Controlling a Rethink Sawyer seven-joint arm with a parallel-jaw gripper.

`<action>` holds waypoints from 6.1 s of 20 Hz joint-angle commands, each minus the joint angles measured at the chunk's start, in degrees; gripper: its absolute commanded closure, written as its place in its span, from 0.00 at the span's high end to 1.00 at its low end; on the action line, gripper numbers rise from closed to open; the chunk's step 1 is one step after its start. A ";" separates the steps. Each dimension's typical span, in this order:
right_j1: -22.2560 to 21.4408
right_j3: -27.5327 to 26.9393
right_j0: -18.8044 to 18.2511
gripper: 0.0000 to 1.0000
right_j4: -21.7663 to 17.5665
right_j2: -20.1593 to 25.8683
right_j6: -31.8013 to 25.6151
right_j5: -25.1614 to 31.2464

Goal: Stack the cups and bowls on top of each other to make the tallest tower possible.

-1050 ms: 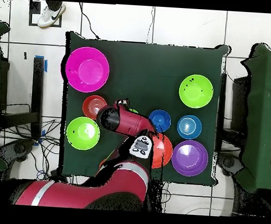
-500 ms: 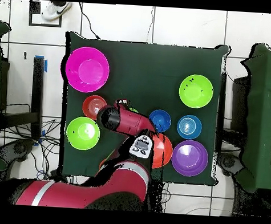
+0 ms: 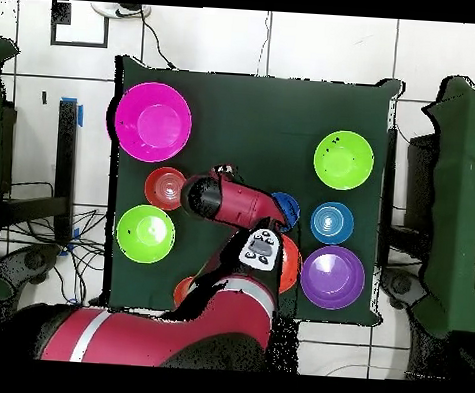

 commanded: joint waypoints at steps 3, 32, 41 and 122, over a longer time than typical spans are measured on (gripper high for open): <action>2.71 -6.56 -3.10 0.00 -6.46 3.64 -8.04 6.93; 9.34 -25.62 -5.94 0.00 -13.61 2.88 -6.18 19.33; 17.65 -39.56 -6.44 0.00 -13.38 0.18 -3.49 28.13; 51.20 -81.55 -9.82 1.00 35.50 -38.66 13.83 56.88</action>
